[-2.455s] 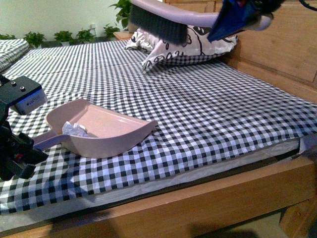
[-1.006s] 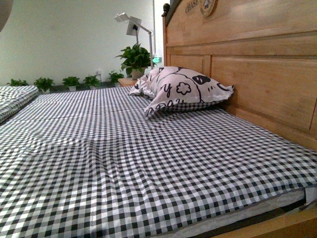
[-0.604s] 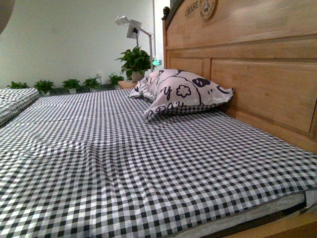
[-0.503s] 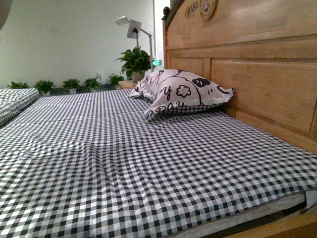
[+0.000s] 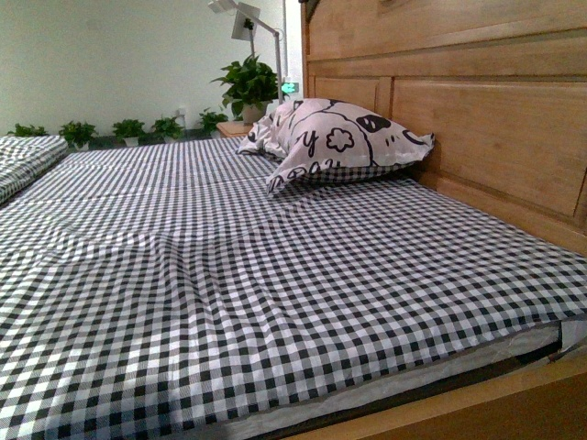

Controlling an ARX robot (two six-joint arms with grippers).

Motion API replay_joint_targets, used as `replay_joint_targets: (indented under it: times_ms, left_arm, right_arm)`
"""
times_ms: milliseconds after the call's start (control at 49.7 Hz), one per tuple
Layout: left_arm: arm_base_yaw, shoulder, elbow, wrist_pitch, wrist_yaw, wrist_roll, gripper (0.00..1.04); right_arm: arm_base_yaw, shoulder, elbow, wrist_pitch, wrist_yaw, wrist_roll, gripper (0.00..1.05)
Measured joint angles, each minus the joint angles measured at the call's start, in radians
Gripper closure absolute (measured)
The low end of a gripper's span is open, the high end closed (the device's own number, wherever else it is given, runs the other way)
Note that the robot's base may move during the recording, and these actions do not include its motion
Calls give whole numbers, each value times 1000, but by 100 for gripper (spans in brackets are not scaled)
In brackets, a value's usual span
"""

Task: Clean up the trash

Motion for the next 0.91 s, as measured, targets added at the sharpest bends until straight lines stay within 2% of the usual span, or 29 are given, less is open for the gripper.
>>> replay_joint_targets:
  times_ms: [906]
  left_arm:
    - [0, 0, 0, 0, 0, 0, 78]
  right_arm:
    - [0, 0, 0, 0, 0, 0, 85]
